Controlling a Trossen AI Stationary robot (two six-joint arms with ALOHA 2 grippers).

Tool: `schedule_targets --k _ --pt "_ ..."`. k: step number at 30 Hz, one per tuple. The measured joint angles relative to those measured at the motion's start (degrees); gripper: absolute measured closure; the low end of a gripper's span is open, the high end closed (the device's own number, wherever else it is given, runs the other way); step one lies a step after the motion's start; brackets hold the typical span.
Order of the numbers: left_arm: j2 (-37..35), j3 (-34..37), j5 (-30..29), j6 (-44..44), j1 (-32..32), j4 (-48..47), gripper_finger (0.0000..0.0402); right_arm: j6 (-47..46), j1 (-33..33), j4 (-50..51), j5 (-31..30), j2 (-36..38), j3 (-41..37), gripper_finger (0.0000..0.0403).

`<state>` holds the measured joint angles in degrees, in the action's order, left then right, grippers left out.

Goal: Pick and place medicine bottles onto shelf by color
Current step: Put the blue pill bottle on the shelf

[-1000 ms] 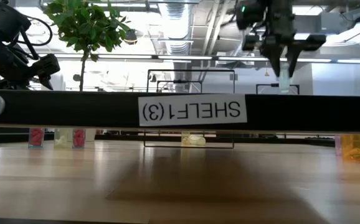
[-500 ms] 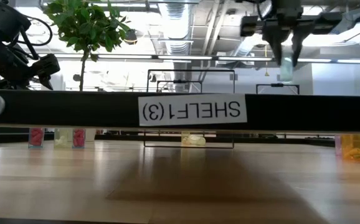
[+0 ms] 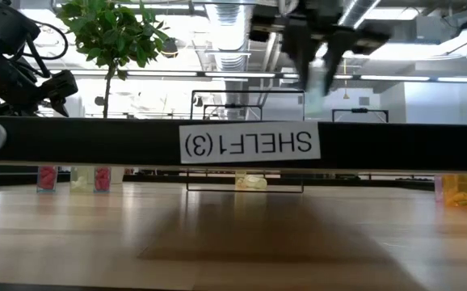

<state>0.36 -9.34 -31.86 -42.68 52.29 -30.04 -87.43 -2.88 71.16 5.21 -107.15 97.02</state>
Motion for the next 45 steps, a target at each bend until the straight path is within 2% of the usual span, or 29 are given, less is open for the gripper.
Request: schedule_targets --k 7,13,19,32,34,36,45 --pt "0.0 0.0 0.01 0.0 0.0 0.0 0.0191 20.45 2.94 0.97 -0.14 -7.72 7.87 0.0279" --pt "0.0 0.0 0.0 0.0 0.0 0.0 0.0191 34.29 4.61 2.04 0.26 -12.18 11.02 0.0279" --pt "0.0 0.0 0.01 0.0 0.0 -0.01 0.0191 42.55 5.71 0.39 0.08 -13.19 12.51 0.0279" --pt "0.0 0.0 0.0 0.0 0.0 -0.02 0.0191 56.42 5.9 -1.78 -4.89 -13.23 12.42 0.0279" --pt "0.0 -0.01 0.0 0.0 0.0 0.0 0.0191 56.61 5.9 -1.77 -5.4 -13.23 12.42 0.0279" --pt "0.0 -0.01 0.01 0.0 0.01 -0.02 0.0191 52.94 5.9 -1.4 -5.48 -13.23 12.42 0.0279" --pt "0.0 -0.02 0.0 0.0 0.0 -0.02 0.0191 25.24 5.97 -1.79 -5.53 -13.23 12.4 0.0279"
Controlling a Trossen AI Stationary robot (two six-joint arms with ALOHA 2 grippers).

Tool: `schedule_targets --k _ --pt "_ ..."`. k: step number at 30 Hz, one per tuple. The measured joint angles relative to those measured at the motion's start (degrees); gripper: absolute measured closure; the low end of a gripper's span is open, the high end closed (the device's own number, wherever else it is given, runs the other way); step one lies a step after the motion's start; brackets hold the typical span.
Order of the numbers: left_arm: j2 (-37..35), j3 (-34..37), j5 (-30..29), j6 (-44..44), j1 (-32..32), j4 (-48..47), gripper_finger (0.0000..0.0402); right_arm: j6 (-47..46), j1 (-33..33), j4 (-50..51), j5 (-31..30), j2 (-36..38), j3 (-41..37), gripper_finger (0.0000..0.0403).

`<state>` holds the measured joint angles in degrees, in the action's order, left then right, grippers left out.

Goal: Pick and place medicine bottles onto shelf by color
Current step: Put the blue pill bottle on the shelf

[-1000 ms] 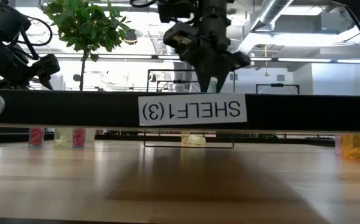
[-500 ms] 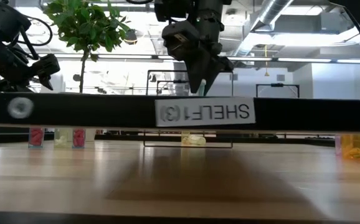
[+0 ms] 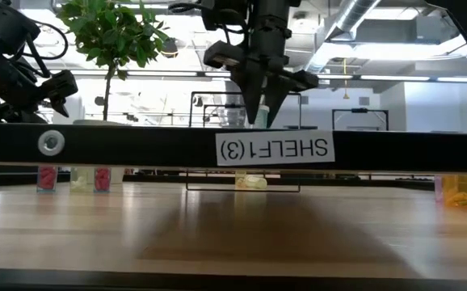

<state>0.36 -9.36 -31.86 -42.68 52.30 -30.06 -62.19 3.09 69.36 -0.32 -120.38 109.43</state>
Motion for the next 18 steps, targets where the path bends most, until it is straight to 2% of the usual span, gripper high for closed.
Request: schedule_targets --k 4,7,13,18 --pt "0.0 -0.01 0.0 0.0 0.01 0.0 0.0191 -10.84 0.07 -2.05 0.0 0.0 0.0 0.0279" --pt "0.0 0.01 0.0 0.0 0.0 0.0 0.0191 -14.56 0.46 -2.94 0.0 0.0 0.0 0.0279" --pt "0.0 0.0 0.0 0.0 -0.01 0.0 0.0191 -14.69 0.45 -3.16 0.19 -1.91 -0.04 0.0279" --pt "0.0 0.02 0.0 0.0 0.02 0.0 0.0191 -13.35 0.44 -3.05 3.3 -3.58 0.02 0.0279"
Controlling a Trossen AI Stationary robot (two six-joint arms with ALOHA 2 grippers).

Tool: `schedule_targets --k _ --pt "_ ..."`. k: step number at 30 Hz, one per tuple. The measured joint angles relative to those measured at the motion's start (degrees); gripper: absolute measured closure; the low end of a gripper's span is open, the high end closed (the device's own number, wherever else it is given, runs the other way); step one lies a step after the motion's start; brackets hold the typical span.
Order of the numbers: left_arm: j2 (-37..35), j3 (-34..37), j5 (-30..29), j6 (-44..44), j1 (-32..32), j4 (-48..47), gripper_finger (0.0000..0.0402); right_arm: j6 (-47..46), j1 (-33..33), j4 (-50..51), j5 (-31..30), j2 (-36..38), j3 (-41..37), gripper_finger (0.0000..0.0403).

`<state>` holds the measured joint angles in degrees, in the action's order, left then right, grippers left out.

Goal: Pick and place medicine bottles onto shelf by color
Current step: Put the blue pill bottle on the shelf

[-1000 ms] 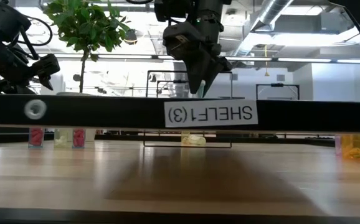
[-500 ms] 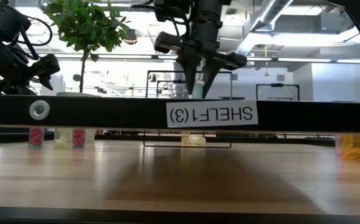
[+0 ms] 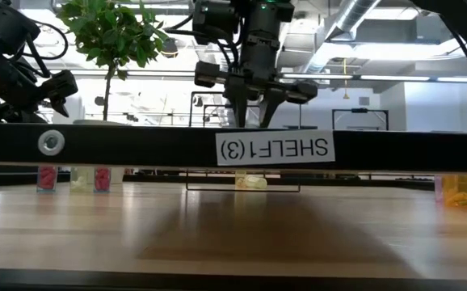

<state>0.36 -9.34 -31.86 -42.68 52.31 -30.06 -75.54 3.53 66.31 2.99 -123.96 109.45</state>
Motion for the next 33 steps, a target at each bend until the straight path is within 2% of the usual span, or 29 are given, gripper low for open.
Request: schedule_targets --k 17,26,33 --pt "0.02 0.0 0.0 0.0 -0.01 0.0 0.0191 2.48 0.76 -0.99 -1.42 0.02 -0.02 0.0271" --pt "0.02 0.0 0.0 0.0 -0.02 0.0 0.0191 2.5 0.76 -0.36 -1.44 0.04 0.43 0.019" --pt "0.02 0.0 0.0 0.0 -0.02 0.0 0.0191 4.12 0.63 6.7 -0.66 0.04 6.43 0.0141"
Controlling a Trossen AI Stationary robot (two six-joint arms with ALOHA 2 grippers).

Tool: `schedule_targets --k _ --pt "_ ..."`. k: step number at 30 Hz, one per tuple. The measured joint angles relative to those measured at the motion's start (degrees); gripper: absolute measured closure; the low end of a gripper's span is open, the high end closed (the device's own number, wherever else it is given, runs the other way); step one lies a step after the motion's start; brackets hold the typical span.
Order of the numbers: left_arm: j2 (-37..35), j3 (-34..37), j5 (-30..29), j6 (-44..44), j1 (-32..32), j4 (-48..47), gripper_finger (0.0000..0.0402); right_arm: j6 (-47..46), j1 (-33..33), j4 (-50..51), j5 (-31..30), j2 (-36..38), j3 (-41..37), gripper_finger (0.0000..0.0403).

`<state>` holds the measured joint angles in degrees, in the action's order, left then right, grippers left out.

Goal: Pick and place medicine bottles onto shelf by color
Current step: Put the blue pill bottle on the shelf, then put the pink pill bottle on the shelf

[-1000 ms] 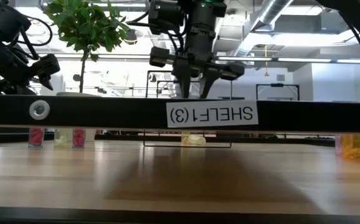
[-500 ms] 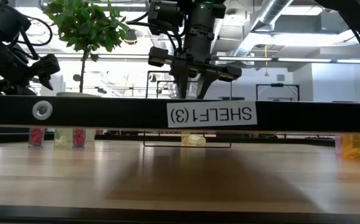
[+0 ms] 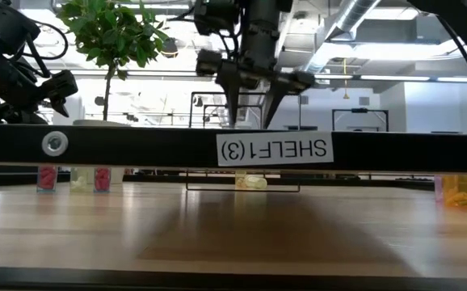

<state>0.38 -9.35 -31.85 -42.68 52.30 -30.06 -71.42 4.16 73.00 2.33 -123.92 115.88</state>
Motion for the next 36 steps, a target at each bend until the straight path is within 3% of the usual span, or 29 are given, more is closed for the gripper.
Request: schedule_targets --k 14,21,36 --pt "-0.01 -0.01 0.01 0.0 0.0 0.0 0.0191 2.68 -3.33 14.67 2.37 0.11 13.4 0.0138" --pt "-0.02 -0.02 0.01 0.0 0.01 0.0 0.0191 2.77 -3.34 17.01 6.62 0.11 13.02 0.0151" --pt "-0.02 0.0 0.0 0.0 0.0 0.0 0.0191 -5.53 -5.42 16.85 4.73 3.32 12.16 0.0196"
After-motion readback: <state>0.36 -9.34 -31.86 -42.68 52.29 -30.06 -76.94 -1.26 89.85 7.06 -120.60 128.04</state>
